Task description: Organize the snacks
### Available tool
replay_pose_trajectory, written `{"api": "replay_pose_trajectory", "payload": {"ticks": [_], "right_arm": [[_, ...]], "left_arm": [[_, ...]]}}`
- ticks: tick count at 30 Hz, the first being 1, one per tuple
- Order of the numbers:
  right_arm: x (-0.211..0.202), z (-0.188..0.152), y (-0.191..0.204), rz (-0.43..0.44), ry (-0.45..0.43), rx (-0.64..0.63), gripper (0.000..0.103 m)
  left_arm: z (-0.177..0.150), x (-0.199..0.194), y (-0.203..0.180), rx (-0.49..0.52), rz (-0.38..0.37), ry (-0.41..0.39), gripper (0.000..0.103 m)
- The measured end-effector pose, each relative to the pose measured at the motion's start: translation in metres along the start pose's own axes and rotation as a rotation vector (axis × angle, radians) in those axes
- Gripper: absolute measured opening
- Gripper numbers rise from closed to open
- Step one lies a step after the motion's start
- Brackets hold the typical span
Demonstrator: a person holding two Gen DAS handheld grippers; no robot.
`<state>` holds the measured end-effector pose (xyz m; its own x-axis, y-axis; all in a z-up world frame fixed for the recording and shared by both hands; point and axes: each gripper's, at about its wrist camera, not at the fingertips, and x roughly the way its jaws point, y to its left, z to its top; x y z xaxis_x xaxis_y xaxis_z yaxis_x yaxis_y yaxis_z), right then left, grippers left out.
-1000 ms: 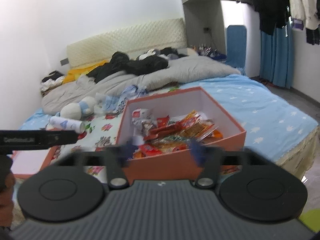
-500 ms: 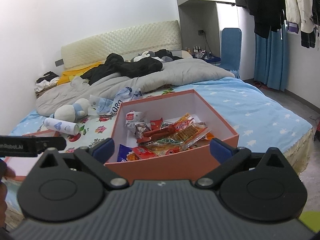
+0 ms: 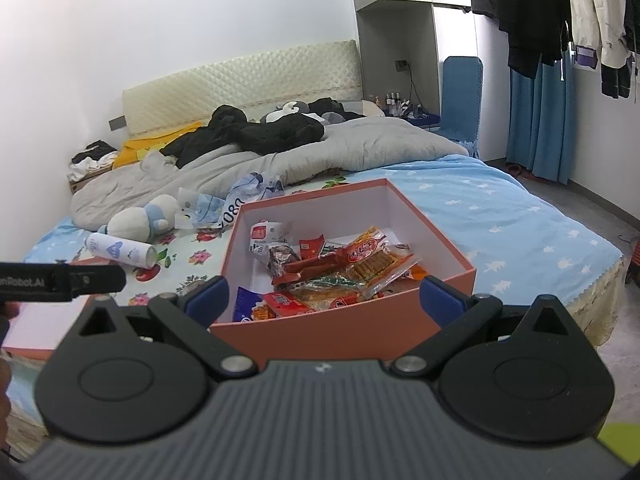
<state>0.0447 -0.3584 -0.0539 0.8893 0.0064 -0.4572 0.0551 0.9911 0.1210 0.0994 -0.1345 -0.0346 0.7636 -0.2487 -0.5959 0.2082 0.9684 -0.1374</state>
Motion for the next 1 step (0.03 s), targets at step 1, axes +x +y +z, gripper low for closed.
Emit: {"api": "replay_pose_trajectory", "payload": {"ticks": [1], "right_arm": [[-0.0001,-0.0001,-0.0001,0.001,0.000,0.001,0.103]], "left_arm": [[0.0002,0.0004,0.0004,-0.001,0.000,0.004,0.103]]}}
